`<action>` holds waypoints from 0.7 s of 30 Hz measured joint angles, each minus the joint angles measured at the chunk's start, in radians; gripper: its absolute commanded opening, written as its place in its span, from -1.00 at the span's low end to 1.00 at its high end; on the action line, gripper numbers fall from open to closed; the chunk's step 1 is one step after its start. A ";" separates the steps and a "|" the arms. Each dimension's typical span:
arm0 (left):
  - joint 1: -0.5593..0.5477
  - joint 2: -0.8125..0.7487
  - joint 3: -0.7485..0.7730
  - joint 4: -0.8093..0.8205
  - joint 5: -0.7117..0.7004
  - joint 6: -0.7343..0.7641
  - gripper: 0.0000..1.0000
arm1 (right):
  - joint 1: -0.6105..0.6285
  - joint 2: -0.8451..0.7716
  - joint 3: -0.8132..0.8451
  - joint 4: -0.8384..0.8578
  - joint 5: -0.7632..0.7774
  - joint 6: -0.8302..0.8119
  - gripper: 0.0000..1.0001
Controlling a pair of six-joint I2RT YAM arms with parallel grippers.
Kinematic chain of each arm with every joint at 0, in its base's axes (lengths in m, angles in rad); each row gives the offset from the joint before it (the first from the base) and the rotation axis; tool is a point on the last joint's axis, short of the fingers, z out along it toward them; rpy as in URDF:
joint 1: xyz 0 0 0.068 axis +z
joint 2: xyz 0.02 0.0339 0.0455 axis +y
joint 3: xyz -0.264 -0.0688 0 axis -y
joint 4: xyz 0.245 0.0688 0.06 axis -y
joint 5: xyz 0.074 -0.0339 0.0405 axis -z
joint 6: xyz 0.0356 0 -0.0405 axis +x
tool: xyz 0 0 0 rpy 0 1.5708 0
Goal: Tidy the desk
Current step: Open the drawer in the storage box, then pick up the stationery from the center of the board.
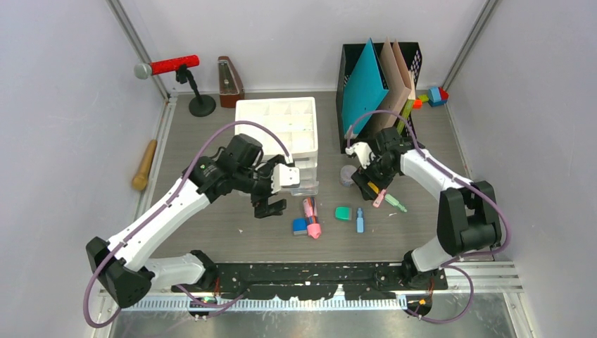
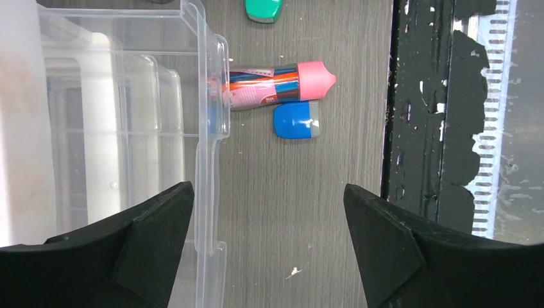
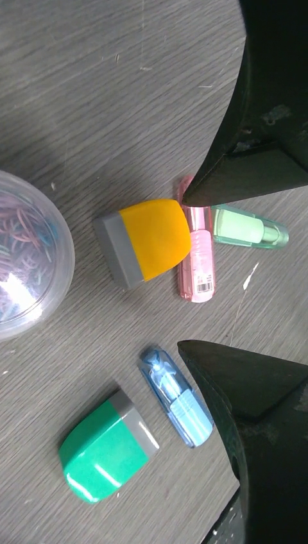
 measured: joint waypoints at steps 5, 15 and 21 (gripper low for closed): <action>0.000 -0.039 0.000 0.003 -0.002 -0.025 0.86 | 0.000 0.066 -0.002 0.003 0.003 -0.054 0.63; 0.000 -0.087 0.000 0.026 -0.024 -0.047 0.88 | -0.004 0.171 0.007 0.058 0.024 -0.116 0.34; 0.000 -0.100 -0.012 0.039 -0.037 -0.047 0.88 | -0.004 0.171 0.002 0.082 0.031 -0.134 -0.14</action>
